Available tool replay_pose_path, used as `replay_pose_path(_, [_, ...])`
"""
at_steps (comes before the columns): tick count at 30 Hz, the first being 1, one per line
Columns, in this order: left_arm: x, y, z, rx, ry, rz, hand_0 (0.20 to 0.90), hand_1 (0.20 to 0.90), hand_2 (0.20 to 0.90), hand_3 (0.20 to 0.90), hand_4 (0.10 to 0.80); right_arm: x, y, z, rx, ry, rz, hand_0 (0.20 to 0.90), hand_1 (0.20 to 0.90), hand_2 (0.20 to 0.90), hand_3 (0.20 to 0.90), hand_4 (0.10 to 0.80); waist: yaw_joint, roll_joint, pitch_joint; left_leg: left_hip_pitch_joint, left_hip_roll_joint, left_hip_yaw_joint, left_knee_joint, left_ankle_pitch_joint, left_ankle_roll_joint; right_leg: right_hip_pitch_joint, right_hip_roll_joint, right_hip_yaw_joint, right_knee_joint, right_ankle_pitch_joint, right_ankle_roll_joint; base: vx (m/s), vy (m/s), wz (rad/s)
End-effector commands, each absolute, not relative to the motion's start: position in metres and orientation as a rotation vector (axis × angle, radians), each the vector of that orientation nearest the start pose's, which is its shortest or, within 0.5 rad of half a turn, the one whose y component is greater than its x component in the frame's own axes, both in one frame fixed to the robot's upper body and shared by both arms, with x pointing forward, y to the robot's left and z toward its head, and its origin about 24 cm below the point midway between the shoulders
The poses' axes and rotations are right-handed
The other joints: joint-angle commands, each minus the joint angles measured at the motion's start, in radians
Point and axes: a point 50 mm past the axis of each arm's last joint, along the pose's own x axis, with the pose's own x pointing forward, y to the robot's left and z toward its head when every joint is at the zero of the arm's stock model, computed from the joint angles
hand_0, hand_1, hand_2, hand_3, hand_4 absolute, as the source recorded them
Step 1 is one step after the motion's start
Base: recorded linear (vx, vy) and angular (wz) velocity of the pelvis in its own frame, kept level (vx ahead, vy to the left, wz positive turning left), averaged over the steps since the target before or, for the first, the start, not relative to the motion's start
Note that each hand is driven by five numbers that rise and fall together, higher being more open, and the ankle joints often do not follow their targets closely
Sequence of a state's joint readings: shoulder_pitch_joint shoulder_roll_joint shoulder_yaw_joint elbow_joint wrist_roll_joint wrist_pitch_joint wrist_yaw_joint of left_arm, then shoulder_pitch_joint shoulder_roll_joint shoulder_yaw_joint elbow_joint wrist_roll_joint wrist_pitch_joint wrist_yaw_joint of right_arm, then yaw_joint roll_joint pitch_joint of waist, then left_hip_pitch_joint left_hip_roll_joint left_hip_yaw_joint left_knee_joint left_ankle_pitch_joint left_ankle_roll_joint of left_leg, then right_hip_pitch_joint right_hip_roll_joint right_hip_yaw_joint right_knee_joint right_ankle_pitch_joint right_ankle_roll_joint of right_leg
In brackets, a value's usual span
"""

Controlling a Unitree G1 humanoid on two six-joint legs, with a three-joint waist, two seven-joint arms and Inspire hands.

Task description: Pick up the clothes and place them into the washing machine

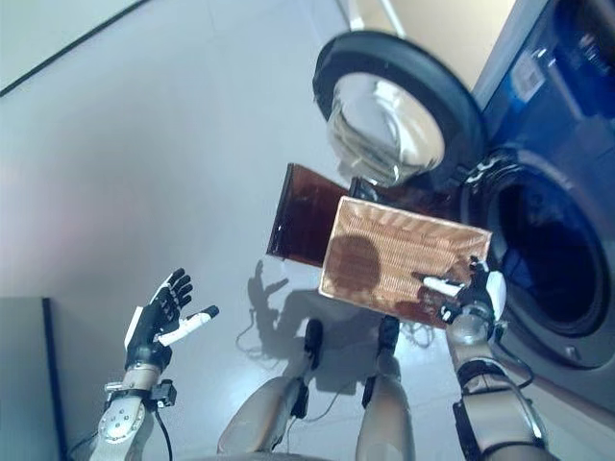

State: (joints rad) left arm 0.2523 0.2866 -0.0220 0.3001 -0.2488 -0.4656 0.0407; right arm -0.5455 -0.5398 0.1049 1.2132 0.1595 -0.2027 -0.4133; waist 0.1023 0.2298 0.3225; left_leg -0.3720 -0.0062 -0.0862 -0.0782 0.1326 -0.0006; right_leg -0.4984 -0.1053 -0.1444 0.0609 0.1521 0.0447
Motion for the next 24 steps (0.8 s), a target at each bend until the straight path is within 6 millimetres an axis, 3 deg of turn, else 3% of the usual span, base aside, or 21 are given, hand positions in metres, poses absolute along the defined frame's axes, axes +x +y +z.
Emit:
replay_pose_path(1, [0.185,0.237,0.011,0.055,-0.115,0.134,0.9,0.9,0.9,0.9,0.8,0.299,-0.357,0.049,-0.516,0.209,-0.737,0.9,0.9,0.9,0.9,0.8,0.009,-0.015,-0.041,-0.02,-0.037,-0.005,-0.009,-0.031,-0.047,-0.08,-0.023,0.029,0.149,-0.133,0.012,0.028,-0.009,0.08])
replay_pose_path(7, [0.184,0.235,0.01,0.056,-0.103,0.119,0.9,0.9,0.9,0.9,0.8,0.297,-0.379,0.071,-0.548,0.175,-0.807,0.9,0.9,0.9,0.9,0.8,0.01,0.015,-0.03,-0.035,-0.047,-0.01,-0.009,-0.031,-0.052,-0.115,-0.033,0.036,0.187,-0.151,0.01,0.003,-0.01,0.03])
replay_pose_path(14, [0.189,0.228,0.014,0.04,-0.123,0.074,0.9,0.9,0.9,0.9,0.8,0.297,-0.407,0.118,-0.637,0.114,-0.889,0.9,0.9,0.9,0.9,0.8,0.013,0.055,-0.008,-0.056,-0.046,-0.009,-0.009,-0.026,-0.057,-0.156,-0.033,0.046,0.217,-0.159,0.009,-0.002,-0.003,0.0])
replay_pose_path(24, [0.19,0.223,0.011,0.026,-0.113,0.06,0.9,0.9,0.9,0.9,0.8,0.291,-0.423,0.137,-0.664,0.103,-0.948,0.9,0.9,0.9,0.9,0.8,0.006,0.076,0.007,-0.06,-0.042,0.005,-0.009,-0.024,-0.061,-0.188,-0.029,0.062,0.251,-0.171,0.006,0.0,-0.017,-0.03])
